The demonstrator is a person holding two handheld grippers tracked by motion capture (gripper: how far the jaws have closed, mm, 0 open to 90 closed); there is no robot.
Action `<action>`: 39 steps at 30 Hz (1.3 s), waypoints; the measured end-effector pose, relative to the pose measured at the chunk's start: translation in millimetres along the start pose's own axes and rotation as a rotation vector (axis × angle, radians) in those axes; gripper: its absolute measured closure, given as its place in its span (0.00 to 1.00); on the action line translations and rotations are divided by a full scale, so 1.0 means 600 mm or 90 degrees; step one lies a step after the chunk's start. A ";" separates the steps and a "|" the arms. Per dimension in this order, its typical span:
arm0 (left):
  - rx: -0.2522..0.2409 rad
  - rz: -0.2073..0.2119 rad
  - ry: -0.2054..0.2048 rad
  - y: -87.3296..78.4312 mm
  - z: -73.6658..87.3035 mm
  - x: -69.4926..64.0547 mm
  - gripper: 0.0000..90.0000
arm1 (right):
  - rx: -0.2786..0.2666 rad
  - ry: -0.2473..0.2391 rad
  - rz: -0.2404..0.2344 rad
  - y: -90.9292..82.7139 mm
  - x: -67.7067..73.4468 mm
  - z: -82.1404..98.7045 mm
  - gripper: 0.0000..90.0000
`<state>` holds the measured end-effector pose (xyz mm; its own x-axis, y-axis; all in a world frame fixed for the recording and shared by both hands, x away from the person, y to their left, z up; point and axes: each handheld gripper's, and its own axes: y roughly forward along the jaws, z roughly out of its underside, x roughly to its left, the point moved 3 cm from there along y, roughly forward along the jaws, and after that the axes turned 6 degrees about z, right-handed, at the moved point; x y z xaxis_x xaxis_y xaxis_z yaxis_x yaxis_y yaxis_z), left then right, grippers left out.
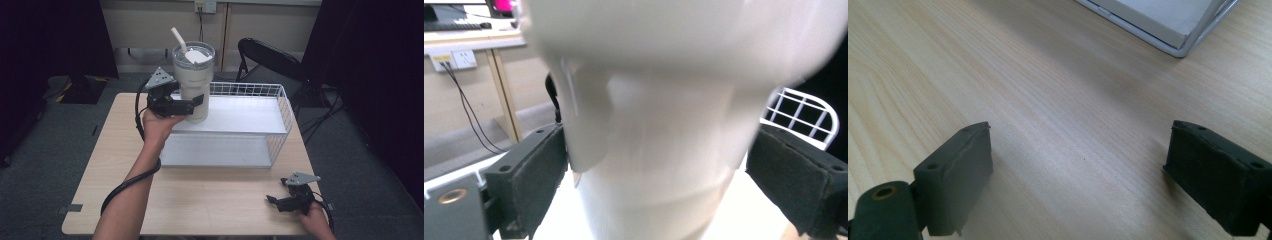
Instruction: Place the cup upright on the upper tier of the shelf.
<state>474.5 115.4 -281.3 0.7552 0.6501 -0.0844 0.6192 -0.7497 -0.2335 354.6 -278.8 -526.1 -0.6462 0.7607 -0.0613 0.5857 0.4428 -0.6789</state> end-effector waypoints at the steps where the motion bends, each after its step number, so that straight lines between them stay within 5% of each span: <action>1: 0.002 0.001 0.004 -0.003 0.002 -0.001 0.11 | 0.000 0.000 0.000 0.000 0.000 0.000 0.12; 16: 0.011 0.042 0.016 -0.066 0.034 -0.025 0.17 | 0.001 0.001 -0.001 0.000 0.000 0.000 0.12; 24: 0.045 0.063 0.034 -0.085 0.064 -0.045 0.17 | 0.002 0.000 -0.001 0.000 0.000 0.000 0.12; 39: 0.063 0.082 0.039 -0.118 0.118 -0.058 0.17 | 0.002 0.000 -0.001 0.000 0.000 0.000 0.12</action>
<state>388.9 154.6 -330.5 0.8403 0.5386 -0.0620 0.4947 -0.8084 -0.3189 354.5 -278.8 -526.2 -0.6467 0.7604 -0.0601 0.5837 0.4426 -0.6808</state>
